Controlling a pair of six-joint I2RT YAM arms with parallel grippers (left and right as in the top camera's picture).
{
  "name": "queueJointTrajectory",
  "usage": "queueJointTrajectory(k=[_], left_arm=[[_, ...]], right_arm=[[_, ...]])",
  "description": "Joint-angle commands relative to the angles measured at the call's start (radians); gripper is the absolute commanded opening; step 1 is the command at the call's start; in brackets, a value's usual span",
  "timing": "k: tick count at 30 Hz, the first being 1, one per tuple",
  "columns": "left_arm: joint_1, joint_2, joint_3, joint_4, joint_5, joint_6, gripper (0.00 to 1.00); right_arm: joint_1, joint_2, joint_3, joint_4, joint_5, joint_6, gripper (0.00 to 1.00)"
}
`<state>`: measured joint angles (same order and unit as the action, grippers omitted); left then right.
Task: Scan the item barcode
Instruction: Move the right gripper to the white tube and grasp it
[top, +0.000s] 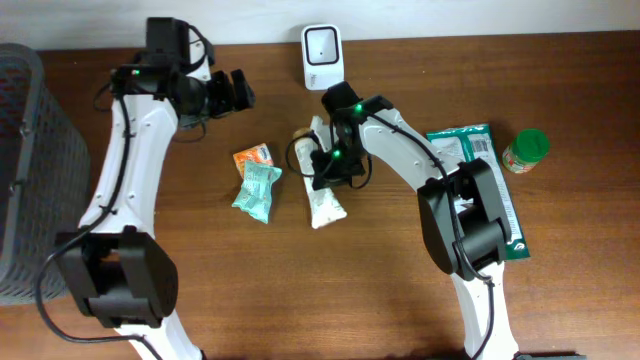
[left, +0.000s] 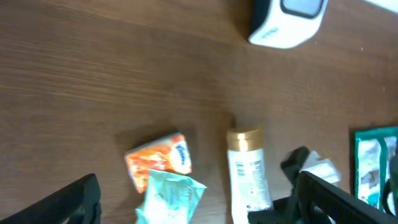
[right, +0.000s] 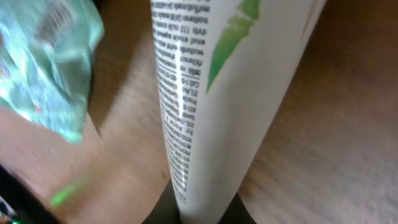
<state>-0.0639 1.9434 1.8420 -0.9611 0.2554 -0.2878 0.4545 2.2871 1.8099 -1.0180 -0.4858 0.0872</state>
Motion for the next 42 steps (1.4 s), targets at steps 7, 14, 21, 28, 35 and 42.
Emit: queueJointTrajectory(k=[7,14,21,28,35,42], left_arm=[[-0.15,0.206,-0.009,0.008,0.016,-0.04,0.0],[-0.161,0.319,-0.009,0.03,0.018,-0.101,0.0],[-0.137,0.326,-0.009,0.066,0.017,-0.101,0.0],[-0.088,0.326,-0.008,0.068,0.01,-0.101,0.0],[-0.07,0.326,-0.009,0.069,0.01,-0.101,0.07],[-0.07,0.326,-0.008,0.069,0.01,-0.101,0.19]], right_arm=[[-0.053,-0.04,0.0,0.0,0.034,-0.001,0.04],[-0.063,-0.04,-0.035,0.012,0.103,0.039,0.04],[0.017,-0.042,-0.024,0.026,0.344,0.158,0.04],[0.019,-0.069,0.035,-0.082,0.587,0.157,0.04],[0.052,0.001,0.021,-0.07,0.451,0.158,0.05],[0.054,0.032,0.021,-0.067,0.399,0.158,0.13]])
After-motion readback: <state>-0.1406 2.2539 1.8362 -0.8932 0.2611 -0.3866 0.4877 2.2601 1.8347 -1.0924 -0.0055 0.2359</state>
